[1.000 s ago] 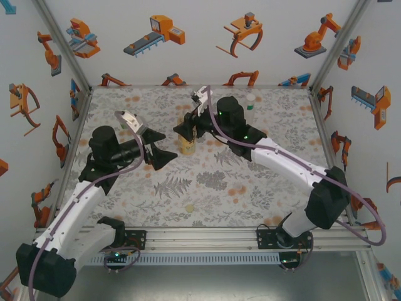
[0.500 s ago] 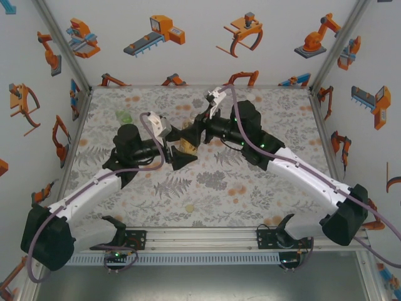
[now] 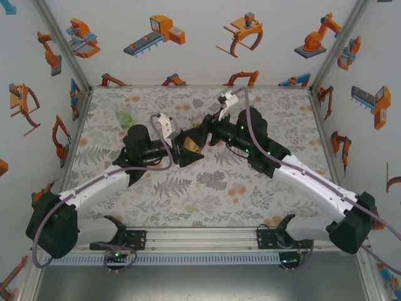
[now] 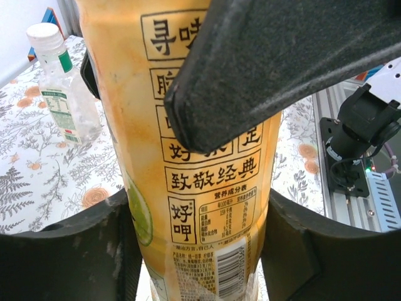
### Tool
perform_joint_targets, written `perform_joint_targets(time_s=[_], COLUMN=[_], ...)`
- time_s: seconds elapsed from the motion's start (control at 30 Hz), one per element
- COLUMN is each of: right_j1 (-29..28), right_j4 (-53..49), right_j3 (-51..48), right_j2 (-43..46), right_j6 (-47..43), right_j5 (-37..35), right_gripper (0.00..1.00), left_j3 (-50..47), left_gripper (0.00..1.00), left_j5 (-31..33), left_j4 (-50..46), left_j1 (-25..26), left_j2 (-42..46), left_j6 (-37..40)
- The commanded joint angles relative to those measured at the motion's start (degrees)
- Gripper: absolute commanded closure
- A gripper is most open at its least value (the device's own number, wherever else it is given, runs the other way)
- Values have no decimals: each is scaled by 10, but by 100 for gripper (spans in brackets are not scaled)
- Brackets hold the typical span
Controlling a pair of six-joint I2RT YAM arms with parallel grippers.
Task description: Screw on the bottle caps
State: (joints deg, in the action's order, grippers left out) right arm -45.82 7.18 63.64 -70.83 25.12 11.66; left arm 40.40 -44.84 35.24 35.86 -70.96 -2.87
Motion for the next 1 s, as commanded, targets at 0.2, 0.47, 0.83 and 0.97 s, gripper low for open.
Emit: perform_joint_targets(time_s=[0.2, 0.47, 0.83, 0.97], right_j1=[-3, -3, -3, -3], right_j4=[16, -57, -195, -241], right_j3=[-14, -3, -15, -23], right_j2=[31, 61, 112, 110], right_j6=[30, -4, -57, -49], right_j5=[-18, -65, -149, -171], right_gripper=[63, 30, 30, 32], left_j3=[30, 64, 187, 225], left_gripper=[52, 52, 63, 68], left_j5=[2, 37, 140, 172], left_j4=[7, -109, -446, -542], left_j1=[0, 0, -2, -9], left_j2=[-13, -3, 8, 8], left_j6=[14, 55, 167, 195])
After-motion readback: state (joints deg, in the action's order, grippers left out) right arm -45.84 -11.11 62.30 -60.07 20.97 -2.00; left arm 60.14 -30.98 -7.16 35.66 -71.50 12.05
